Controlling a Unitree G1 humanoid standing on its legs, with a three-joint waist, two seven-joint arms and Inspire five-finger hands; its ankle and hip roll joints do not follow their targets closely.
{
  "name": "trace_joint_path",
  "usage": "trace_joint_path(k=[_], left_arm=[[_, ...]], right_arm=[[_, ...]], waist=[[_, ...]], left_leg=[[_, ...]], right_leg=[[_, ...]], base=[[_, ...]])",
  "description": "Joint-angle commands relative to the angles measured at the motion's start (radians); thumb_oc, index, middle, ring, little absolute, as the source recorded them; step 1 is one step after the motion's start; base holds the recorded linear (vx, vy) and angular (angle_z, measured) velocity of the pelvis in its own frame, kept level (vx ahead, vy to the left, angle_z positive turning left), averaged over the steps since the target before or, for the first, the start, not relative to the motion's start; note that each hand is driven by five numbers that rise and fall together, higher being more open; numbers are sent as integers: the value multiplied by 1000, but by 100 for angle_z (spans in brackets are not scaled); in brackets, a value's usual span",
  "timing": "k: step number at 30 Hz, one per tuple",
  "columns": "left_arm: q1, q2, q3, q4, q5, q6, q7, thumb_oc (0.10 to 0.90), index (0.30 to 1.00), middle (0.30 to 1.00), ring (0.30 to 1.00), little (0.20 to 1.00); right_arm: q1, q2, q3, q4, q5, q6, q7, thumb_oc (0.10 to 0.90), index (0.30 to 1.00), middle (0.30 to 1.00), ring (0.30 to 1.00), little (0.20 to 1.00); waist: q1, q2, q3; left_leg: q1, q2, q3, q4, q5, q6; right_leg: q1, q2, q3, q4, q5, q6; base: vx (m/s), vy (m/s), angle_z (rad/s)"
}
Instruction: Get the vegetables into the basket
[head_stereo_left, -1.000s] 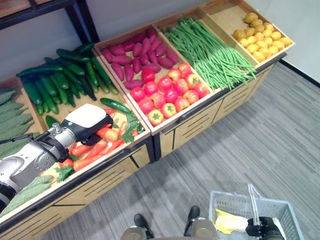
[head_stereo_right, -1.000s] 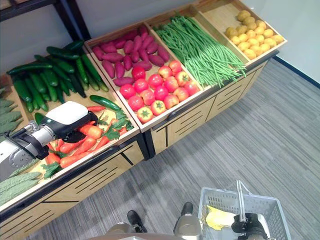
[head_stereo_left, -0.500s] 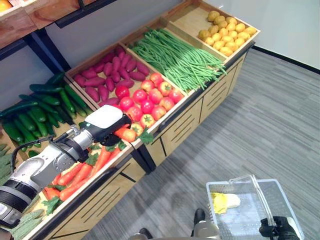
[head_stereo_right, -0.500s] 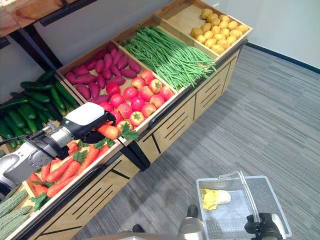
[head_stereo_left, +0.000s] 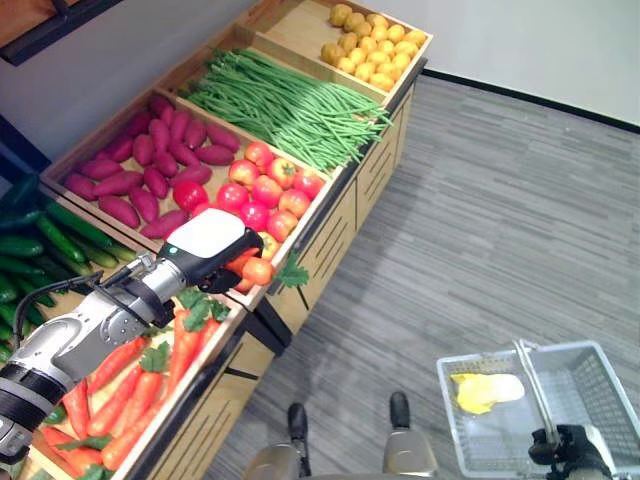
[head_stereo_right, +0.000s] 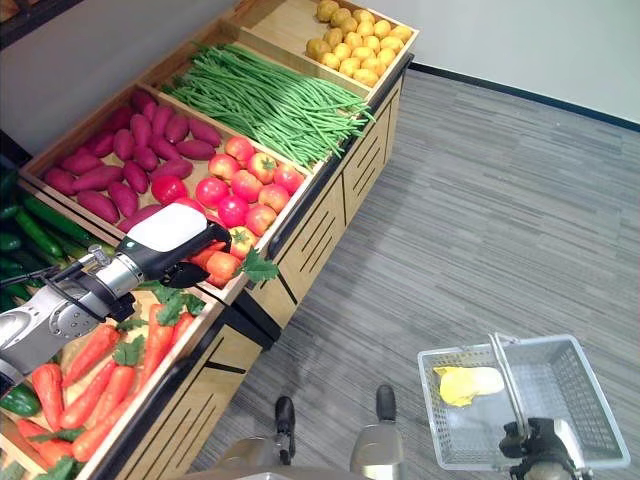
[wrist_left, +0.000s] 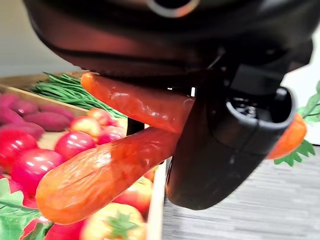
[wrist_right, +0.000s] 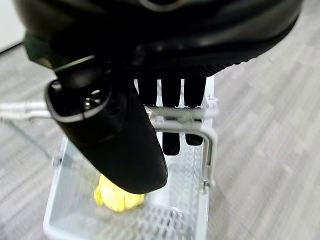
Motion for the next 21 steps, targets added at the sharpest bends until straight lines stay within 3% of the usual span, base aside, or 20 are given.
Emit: trace_joint_path(k=[1,4,5,6,8,11,14,21], left_arm=[[-95,26,147,-55,-51,-29,70,400,300,300,300,300],[-98,47,149,-60,-33,-36,78,400,300,300,300,300],[-105,66,147,-53,-28,-35,79,400,300,300,300,300],[-107,67,145,-52,-28,-35,80,400,300,300,300,300],[-92,104,159,-59,-26,-33,72,400,300,300,300,300],[-17,125,225,-67,-28,-28,62,400,300,300,300,300],[47,109,285,-49,-31,-25,66,400,300,300,300,300],[88,70,317,-54,-63,-25,45,400,300,300,300,300]], right_arm=[[-72,-91,27,-35,-3,-38,-36,400,300,300,300,300],[-86,-86,36,-43,-9,-38,-37,400,300,300,300,300],[-88,-81,41,-48,-5,-44,-40,400,300,300,300,300],[-88,-81,40,-48,-5,-44,-40,400,300,300,300,300],[-96,-78,44,-37,-14,-44,-43,400,300,300,300,300],[-109,-79,49,-36,-23,-45,-42,400,300,300,300,300],[-99,-73,55,-48,-34,-44,-45,400,300,300,300,300],[-83,-108,49,-73,-34,-47,-36,400,300,300,300,300]], waist=[[8,10,-79],[20,9,-69],[34,18,-57],[35,17,-59],[69,23,-67],[111,-6,-94],[109,-17,-106],[79,-3,-97]], left_leg=[[18,55,37,12,-57,-52],[11,48,82,8,-59,-42],[2,65,105,8,-49,-39],[-1,65,106,8,-46,-38],[-18,82,142,8,-42,-37],[-33,91,186,8,-33,-49],[-29,106,215,8,-19,-67],[-2,161,219,8,21,-112]], right_leg=[[-35,5,2,102,-62,81],[-89,-23,-22,124,1,97],[-89,-25,-96,199,-42,95],[-94,-25,-95,200,-40,95],[-46,-65,-233,262,-84,74],[21,-72,-302,204,-75,85],[43,-41,-300,75,-62,88],[87,34,-289,-1,-87,58]], base=[[-50,206,-51],[-128,117,-62],[-157,40,-79],[-160,61,-79],[-128,23,-57],[-84,-87,-50],[-27,-180,-54],[-13,-200,-27]])
